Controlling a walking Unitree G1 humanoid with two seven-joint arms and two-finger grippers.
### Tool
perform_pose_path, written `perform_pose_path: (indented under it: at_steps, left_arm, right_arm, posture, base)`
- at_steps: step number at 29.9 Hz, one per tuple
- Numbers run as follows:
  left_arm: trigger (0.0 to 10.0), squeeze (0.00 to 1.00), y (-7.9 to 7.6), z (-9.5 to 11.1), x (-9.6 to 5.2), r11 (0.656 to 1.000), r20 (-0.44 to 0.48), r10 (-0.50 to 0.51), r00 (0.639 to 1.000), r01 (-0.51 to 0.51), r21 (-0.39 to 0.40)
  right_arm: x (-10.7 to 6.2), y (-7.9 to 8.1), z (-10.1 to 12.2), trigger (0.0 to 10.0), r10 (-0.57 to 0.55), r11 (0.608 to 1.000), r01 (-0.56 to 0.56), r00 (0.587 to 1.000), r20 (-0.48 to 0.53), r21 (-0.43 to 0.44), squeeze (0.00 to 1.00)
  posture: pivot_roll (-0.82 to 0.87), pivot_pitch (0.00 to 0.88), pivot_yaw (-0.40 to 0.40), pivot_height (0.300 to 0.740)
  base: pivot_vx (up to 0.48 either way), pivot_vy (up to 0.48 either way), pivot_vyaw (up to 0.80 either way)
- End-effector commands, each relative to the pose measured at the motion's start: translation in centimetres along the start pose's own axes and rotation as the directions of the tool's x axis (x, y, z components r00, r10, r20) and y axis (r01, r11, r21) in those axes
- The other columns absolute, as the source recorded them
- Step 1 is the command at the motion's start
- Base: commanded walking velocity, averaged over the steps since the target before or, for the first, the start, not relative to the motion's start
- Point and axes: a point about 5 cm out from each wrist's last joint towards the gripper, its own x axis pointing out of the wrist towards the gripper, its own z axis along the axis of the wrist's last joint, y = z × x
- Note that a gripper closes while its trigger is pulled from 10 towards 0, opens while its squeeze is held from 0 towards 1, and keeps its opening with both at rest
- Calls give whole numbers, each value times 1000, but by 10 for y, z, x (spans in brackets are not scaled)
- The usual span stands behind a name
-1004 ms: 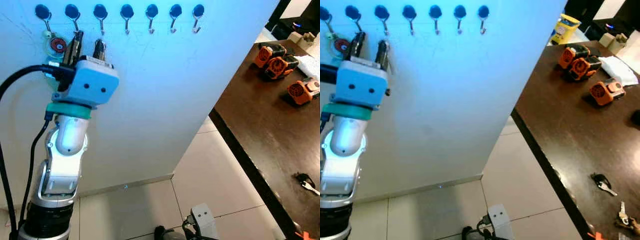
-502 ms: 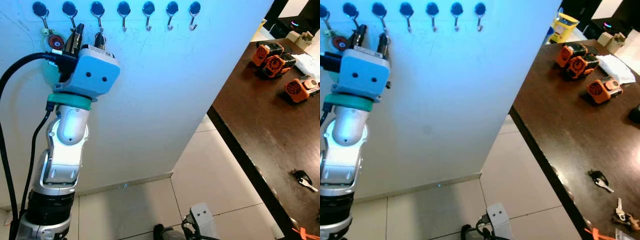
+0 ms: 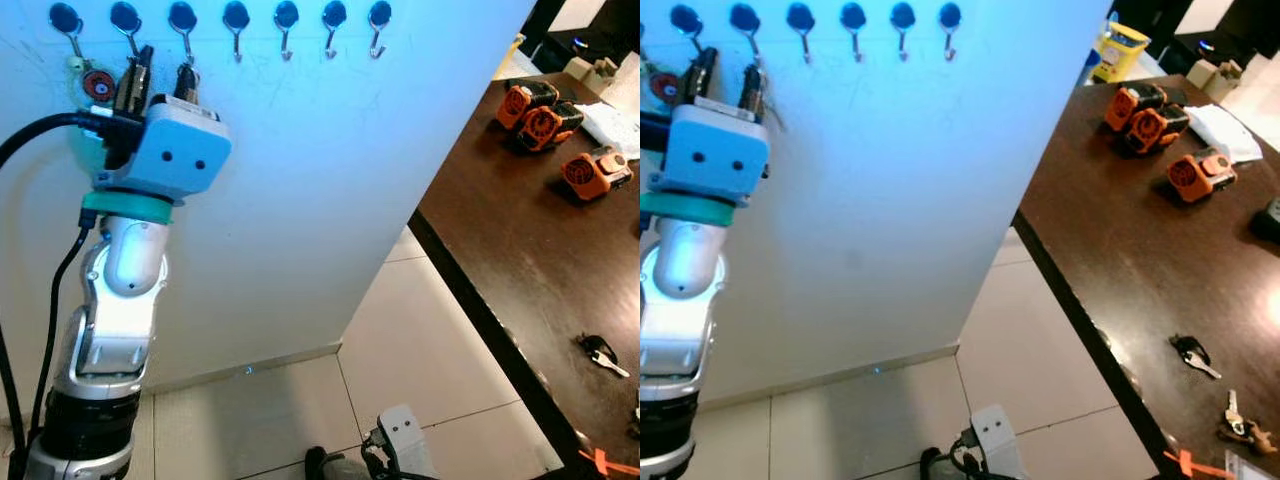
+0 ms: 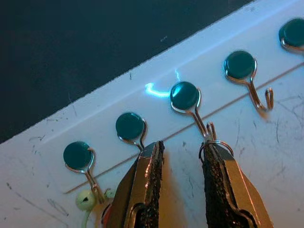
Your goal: Hang keys on a hook
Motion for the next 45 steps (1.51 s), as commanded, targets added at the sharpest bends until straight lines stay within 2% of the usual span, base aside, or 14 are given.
perform_pose_path:
  at_steps: [1, 4, 6, 8, 13, 19, 23, 26, 34, 38, 41, 43, 44, 45]
  left_arm:
    - [10000, 0, 17, -5, -3, 996, -12, 75, 997, -75, 40]
    - [10000, 0, 17, -4, -6, 998, -13, 59, 998, -59, 21]
    - [10000, 0, 16, -2, -7, 998, -20, 50, 999, -51, -45]
    - [10000, 0, 16, 1, -7, 995, -16, 53, 998, -54, -80]
    - [10000, 0, 22, 10, 2, 991, 22, 106, 994, -103, -89]
    - [10000, 0, 23, 13, 5, 990, 41, 105, 994, -101, -94]
    - [10000, 0, 24, 15, 9, 985, 36, 121, 992, -115, -129]
    - [10000, 0, 21, 23, 10, 984, 79, 91, 993, -78, -161]
    - [10000, 0, 17, 24, 11, 985, 70, 84, 994, -72, -159]
    - [10000, 0, 11, 27, 13, 986, 92, 64, 994, -49, -160]
    - [10000, 0, 5, 27, 8, 988, 101, 28, 994, -12, -156]
    - [10000, 0, 6, 27, 0, 994, 121, 19, 993, -5, -108]
    - [10000, 0, 8, 30, -9, 999, 160, 14, 987, -8, -42]
    - [10000, 0, 8, 30, -9, 999, 160, 14, 987, -8, -42]
  right_arm:
    - [-8, 2, -23, 10000, 12, 1000, -11, 996, -87, 9, 0]
    - [-8, 2, -23, 10000, 11, 1000, -10, 996, -89, 11, 0]
    - [-8, 1, -23, 10000, 11, 1000, -10, 996, -90, 11, 0]
    - [-8, 1, -23, 10000, 12, 1000, -11, 996, -91, 10, 0]
    - [-8, 1, -22, 10000, 14, 1000, -14, 996, -91, 4, 0]
    - [-8, 0, -23, 10000, 10, 1000, -9, 996, -92, 7, 0]
    - [-8, 0, -23, 10000, 9, 1000, -8, 996, -92, 7, 0]
    - [-8, 0, -23, 10000, 9, 1000, -8, 996, -93, 7, 0]
    - [-8, 0, -24, 10000, 9, 1000, -8, 995, -95, 9, 0]
    - [-8, 1, -23, 10000, 11, 1000, -10, 995, -95, 6, 0]
    - [-8, 1, -23, 10000, 8, 1000, -7, 996, -94, 9, 0]
    - [-8, 1, -24, 10000, 3, 1000, -2, 996, -93, 16, 0]
    - [-9, 1, -25, 10000, 2, 1000, 0, 996, -94, 18, 0]
    - [-9, 1, -25, 10000, 2, 1000, 0, 996, -94, 18, 0]
  posture:
    - [-82, 129, -28, 740]
    - [-79, 133, -30, 740]
    - [-76, 135, -32, 740]
    - [-74, 135, -33, 740]
    - [-76, 133, -36, 740]
    - [-77, 134, -37, 740]
    - [-82, 134, -36, 740]
    - [-83, 135, -36, 740]
    - [-79, 134, -37, 740]
    - [-83, 135, -34, 740]
    - [-88, 136, -31, 740]
    - [-90, 138, -29, 740]
    - [-87, 140, -28, 740]
    - [-87, 140, -28, 740]
  base:
    - [0, 0, 0]
    - [0, 0, 0]
    - [0, 0, 0]
    - [0, 0, 0]
    - [0, 0, 0]
    - [0, 0, 0]
    - [0, 0, 0]
    - [0, 0, 0]
    - [0, 0, 0]
    - [0, 0, 0]
    - [0, 0, 0]
    - [0, 0, 0]
    - [0, 0, 0]
    - [0, 0, 0]
